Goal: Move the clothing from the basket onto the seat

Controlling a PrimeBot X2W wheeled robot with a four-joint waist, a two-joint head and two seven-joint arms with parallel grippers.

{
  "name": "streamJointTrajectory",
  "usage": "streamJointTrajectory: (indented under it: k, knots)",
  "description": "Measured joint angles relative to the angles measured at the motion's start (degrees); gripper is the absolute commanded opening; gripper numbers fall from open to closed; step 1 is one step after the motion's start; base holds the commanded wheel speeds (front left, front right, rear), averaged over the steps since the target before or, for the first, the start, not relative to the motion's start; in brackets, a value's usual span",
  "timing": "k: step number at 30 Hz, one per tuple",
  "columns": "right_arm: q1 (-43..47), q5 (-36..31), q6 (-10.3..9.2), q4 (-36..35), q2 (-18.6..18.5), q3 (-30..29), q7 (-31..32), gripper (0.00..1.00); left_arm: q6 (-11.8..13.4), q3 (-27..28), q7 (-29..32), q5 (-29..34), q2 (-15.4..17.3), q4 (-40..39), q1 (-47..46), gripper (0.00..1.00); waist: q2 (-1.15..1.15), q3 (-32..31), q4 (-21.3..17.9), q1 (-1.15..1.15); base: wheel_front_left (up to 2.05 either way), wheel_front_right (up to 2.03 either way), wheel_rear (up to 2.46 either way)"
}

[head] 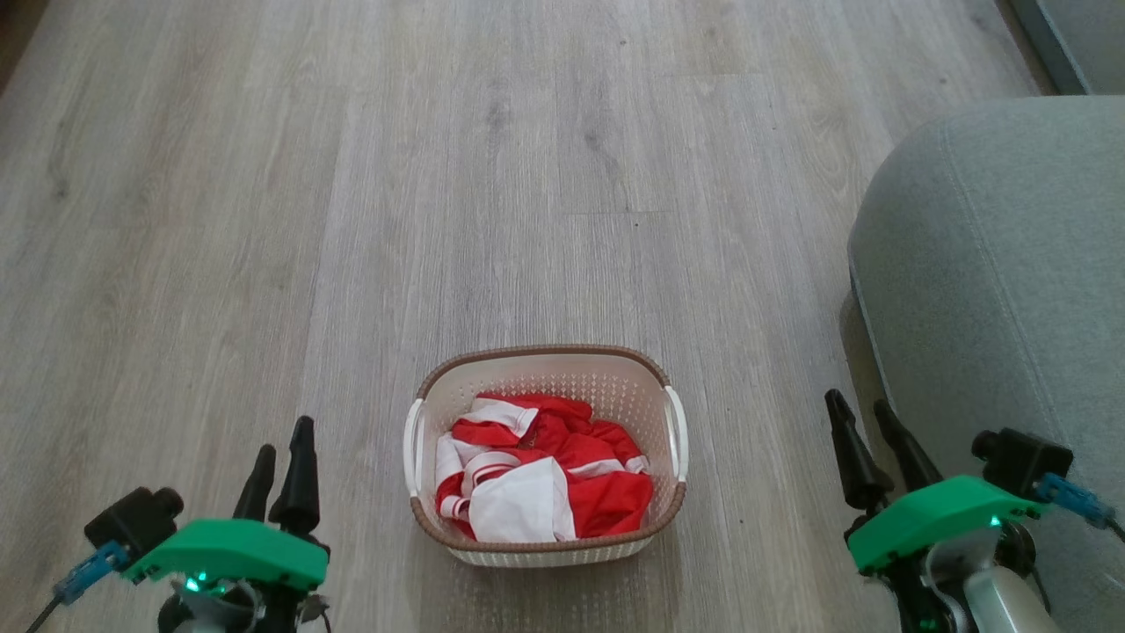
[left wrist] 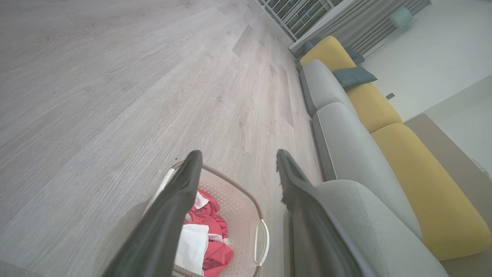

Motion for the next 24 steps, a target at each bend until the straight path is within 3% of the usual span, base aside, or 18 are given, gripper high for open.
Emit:
streamJointTrajectory:
  k: [24]
  knots:
    - [-0.2,-16.8,0.00,0.1,-0.6,2.0,-4.0,1.00,0.6,-0.9,-3.7,15.5,0.0,0.1,-0.2,1.00,0.00,-0.1,-0.4,0.00,0.00,0.00,0.00]
